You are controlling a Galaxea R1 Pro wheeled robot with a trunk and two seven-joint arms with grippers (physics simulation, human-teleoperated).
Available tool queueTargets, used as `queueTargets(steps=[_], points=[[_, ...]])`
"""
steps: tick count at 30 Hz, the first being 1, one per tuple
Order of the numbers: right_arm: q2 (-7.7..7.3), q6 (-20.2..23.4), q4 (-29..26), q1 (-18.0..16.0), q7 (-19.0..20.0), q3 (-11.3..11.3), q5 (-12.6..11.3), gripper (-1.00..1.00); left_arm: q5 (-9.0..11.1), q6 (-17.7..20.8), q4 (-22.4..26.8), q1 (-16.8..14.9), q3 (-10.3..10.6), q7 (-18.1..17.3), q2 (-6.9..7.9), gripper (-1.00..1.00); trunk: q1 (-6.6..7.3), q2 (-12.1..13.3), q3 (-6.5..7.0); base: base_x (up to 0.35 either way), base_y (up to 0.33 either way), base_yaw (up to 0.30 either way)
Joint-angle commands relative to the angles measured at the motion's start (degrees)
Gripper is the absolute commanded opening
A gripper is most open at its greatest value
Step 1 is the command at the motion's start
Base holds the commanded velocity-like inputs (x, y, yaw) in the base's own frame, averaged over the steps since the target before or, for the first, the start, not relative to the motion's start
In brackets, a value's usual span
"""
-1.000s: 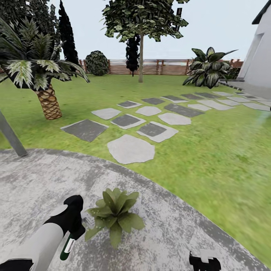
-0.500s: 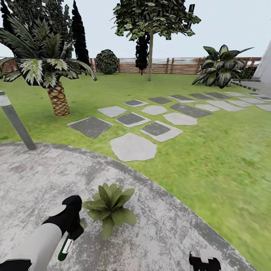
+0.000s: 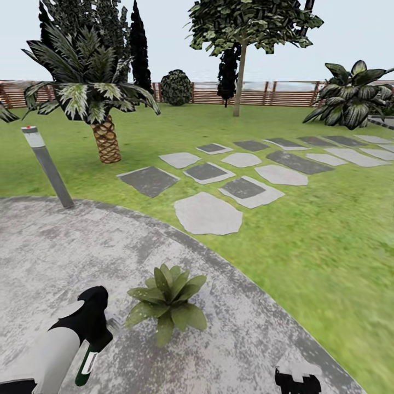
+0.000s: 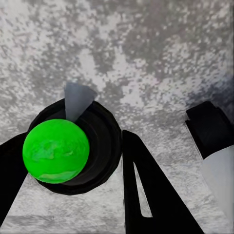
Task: Pick up the pesticide atomizer in the garden and spray insectifuge to fully cover both potted plants in the garden.
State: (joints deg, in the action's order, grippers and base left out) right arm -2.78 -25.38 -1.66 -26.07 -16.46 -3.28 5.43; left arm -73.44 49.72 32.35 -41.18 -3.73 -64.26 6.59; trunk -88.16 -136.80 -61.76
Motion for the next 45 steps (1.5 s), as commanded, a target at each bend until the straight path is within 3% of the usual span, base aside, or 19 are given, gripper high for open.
queueTargets(steps=[1, 11, 26, 37, 45], points=[[-0.03, -0.11, 0.08, -0.03, -0.16, -0.33, 0.63, 1.0, -0.56, 0.29, 0.12, -0.01, -0.3, -0.55, -0.09, -1.0, 0.0, -0.02, -0.05, 0.013, -0.266, 0.003], [0.13, -0.02, -0.09, -0.03, -0.32, -0.33, 0.44, 1.0, -0.56, 0.38, 1.74, -0.06, -0.28, -0.56, -0.55, -1.0, 0.0, -0.02, -0.08, 0.001, -0.272, 0.011], [0.14, -0.03, -0.09, -0.03, -0.24, -0.33, 0.46, 1.0, -0.56, 0.38, 1.58, 0.12, -0.48, -0.6, -0.67, -1.0, 0.0, -0.02, -0.87, 0.05, -0.273, 0.191], [0.14, -0.02, -0.09, -0.03, -0.24, -0.33, 0.46, 1.0, -0.56, 0.38, 1.57, 0.13, -0.4, -0.59, -0.62, -1.0, 0.0, -0.02, -1.23, 0.074, -0.271, 0.006], [0.14, -0.1, -0.09, -0.03, -0.24, -0.33, 0.46, 1.0, -0.56, 0.38, 1.58, 0.05, -0.65, -0.51, -0.54, -1.0, 0.0, -0.02, -1.94, -0.166, -0.224, 0.0]])
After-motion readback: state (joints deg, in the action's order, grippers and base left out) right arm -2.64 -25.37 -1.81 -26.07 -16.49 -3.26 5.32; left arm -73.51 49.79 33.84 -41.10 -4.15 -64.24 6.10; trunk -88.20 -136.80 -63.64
